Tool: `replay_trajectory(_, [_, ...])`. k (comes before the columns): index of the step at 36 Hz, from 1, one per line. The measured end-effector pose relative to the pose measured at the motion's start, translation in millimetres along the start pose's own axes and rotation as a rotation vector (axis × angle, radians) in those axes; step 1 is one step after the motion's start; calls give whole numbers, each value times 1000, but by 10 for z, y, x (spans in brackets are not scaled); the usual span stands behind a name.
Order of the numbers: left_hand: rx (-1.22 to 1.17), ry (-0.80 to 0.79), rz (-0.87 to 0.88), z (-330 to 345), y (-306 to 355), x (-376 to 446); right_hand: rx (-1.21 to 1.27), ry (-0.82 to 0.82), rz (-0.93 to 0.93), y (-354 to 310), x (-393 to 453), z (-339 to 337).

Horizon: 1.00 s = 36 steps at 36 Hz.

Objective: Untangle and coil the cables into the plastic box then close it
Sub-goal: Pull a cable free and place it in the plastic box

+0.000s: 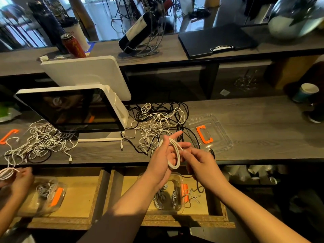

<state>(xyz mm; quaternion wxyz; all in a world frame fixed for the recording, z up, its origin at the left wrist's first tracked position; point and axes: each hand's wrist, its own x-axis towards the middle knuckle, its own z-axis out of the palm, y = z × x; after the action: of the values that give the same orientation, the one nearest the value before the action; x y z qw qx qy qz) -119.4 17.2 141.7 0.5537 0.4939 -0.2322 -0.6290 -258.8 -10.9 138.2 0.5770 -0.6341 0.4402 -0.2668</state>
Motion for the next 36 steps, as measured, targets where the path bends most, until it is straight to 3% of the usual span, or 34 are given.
replay_trajectory(7, [-401,96,53,-51,106,85,2,-70,97,85,-8,38])
replay_trajectory(18, [-403,231,21,-72,62,149,-226,-237,143,56,-4,55])
replay_trajectory(25, [-417,410,25,-90,29,241,-521,-332,39,-50,-50,126])
replay_trajectory(30, [-224,492,43,-14,41,252,-689,-349,-74,-144,-21,86])
replay_trajectory(34, [444,366,206,97,86,185,-713,-363,-160,-215,-32,50])
replay_trajectory(36, [619,303,236,151,108,179,-641,-354,-178,-231,-41,16])
